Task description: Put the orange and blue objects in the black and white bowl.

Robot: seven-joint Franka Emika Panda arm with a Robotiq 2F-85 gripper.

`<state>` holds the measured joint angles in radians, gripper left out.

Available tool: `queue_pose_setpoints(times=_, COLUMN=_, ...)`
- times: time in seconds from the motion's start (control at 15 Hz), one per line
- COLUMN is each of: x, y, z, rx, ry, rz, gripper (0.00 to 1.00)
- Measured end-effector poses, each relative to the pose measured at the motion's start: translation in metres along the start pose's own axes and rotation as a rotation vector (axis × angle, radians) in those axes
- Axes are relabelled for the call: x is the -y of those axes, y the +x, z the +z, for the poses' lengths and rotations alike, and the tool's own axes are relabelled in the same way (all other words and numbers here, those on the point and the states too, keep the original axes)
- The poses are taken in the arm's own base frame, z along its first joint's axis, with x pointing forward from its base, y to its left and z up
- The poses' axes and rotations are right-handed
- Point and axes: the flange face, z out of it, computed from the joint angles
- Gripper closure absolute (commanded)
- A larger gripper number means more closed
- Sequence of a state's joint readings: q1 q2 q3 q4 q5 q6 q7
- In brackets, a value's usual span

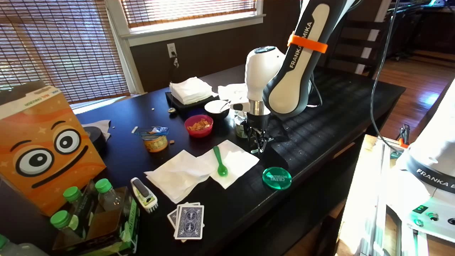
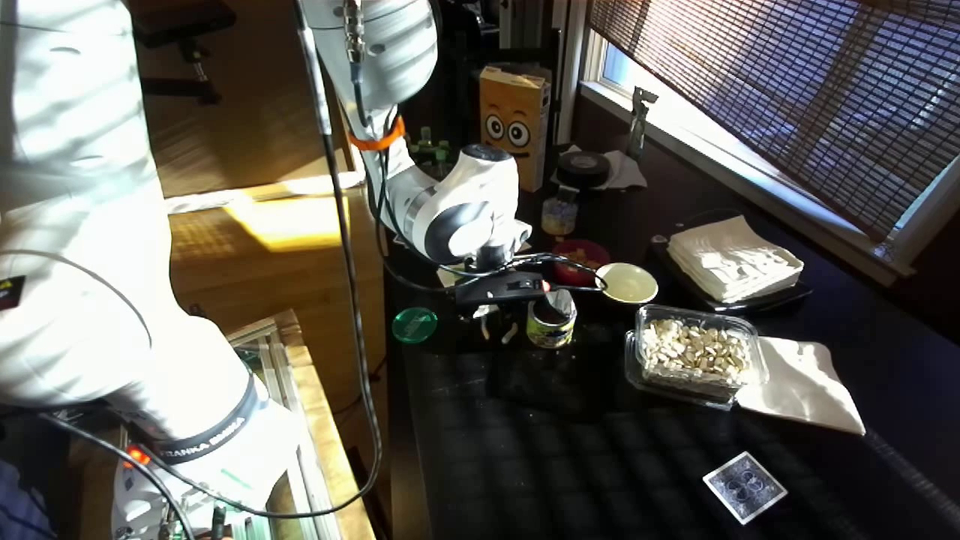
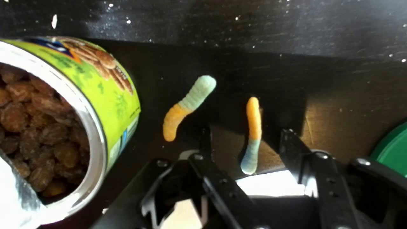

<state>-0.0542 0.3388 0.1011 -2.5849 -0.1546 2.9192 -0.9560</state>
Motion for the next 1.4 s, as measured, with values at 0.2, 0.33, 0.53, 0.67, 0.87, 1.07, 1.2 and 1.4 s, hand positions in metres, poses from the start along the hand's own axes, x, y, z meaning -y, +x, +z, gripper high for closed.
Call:
queue_pose_setpoints(times=0.2, x=-0.003, y=0.001, z=-0.002, rx=-0.004, ry=-0.007, rz=0.0, gripper=0.71)
queue_pose_setpoints(times=0.33, x=-0.004, y=0.001, z=-0.003, rx=-0.006, ry=-0.008, rz=0.001, gripper=0.7)
queue_pose_setpoints(times=0.53, x=-0.002, y=0.005, z=-0.003, rx=-0.013, ry=-0.005, rz=-0.006, gripper=0.9)
queue_pose_setpoints(times=0.67, x=0.0, y=0.008, z=-0.004, rx=-0.02, ry=-0.002, rz=-0.012, gripper=0.99)
queue_pose_setpoints(times=0.87, x=0.0, y=0.012, z=-0.008, rx=-0.031, ry=-0.004, rz=-0.02, gripper=0.96)
queue_pose_setpoints(times=1.07, x=-0.002, y=0.011, z=-0.013, rx=-0.033, ry=-0.008, rz=-0.022, gripper=0.96)
queue_pose_setpoints(times=1.2, x=-0.004, y=0.011, z=-0.017, rx=-0.034, ry=-0.015, rz=-0.017, gripper=0.96)
queue_pose_setpoints(times=1.4, x=-0.005, y=0.01, z=-0.024, rx=-0.035, ry=0.01, rz=0.031, gripper=0.96)
